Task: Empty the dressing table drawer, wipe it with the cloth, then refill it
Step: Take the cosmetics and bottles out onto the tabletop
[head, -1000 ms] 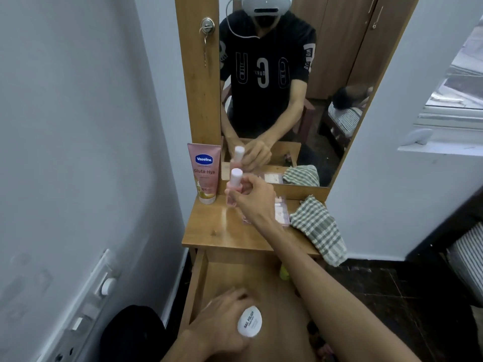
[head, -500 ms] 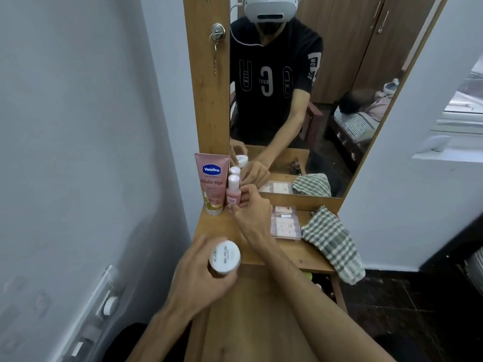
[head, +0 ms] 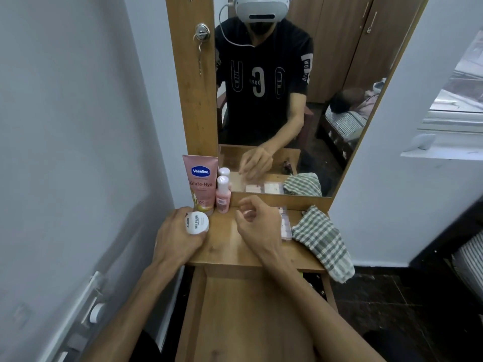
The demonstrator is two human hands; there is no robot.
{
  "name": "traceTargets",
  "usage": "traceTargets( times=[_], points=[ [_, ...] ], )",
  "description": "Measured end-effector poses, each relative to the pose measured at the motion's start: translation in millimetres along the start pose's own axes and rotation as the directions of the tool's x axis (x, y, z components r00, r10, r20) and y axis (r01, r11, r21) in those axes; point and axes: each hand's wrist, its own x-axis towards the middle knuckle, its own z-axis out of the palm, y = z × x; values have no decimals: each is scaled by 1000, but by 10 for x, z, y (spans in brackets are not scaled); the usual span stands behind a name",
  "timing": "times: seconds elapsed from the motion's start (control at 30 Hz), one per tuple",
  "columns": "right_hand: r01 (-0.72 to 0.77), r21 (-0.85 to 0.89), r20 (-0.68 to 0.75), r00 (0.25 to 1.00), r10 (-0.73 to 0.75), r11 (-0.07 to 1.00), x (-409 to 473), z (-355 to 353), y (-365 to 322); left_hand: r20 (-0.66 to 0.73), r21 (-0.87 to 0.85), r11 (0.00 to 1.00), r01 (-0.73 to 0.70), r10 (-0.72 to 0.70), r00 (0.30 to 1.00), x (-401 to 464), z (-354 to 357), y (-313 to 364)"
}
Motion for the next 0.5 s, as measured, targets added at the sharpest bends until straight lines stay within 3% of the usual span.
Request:
traceTargets(
  times=[0.1, 0.23, 0.33, 0.5],
  points=[
    [7, -100, 61, 998, 0, 995, -255, -433, 103, 2, 18, 999, 28, -28, 1000, 9, 7, 8],
    [-72, -279, 187, 974, 127, 958, -603, -948, 289, 10, 16, 998, 54, -54, 998, -25, 31, -12],
    [-117, -438, 197, 955, 222, 891, -846, -1151, 431, 22, -19, 995, 97, -96, 995, -117, 22, -3],
    [-125, -615, 193, 933, 302, 779, -1079, -1109, 620, -127, -130, 991, 36, -53, 991, -445, 58, 79]
  ],
)
